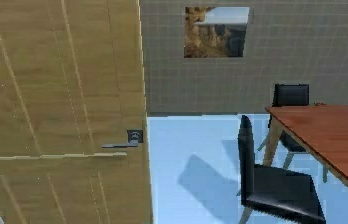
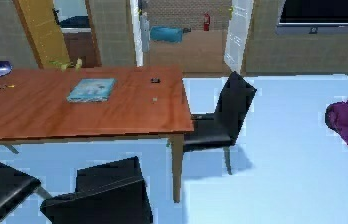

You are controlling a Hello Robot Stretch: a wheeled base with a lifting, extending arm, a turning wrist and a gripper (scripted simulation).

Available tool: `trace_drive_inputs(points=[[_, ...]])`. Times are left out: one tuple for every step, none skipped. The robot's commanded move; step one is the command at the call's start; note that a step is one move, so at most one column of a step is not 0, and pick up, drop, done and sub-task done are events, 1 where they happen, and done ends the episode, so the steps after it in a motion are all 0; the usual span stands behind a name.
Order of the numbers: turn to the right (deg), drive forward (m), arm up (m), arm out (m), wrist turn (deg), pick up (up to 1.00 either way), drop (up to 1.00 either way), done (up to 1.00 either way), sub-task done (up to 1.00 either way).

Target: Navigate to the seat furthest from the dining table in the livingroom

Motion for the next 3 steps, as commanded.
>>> trace_drive_inputs(points=[[45.0,0.00,0.00,0.00,0.0,0.00,0.00,0.00,0.00],[45.0,0.00,0.00,0.00,0.0,0.00,0.00,0.00,0.00],[45.0,0.00,0.00,0.00,0.0,0.00,0.00,0.00,0.00]])
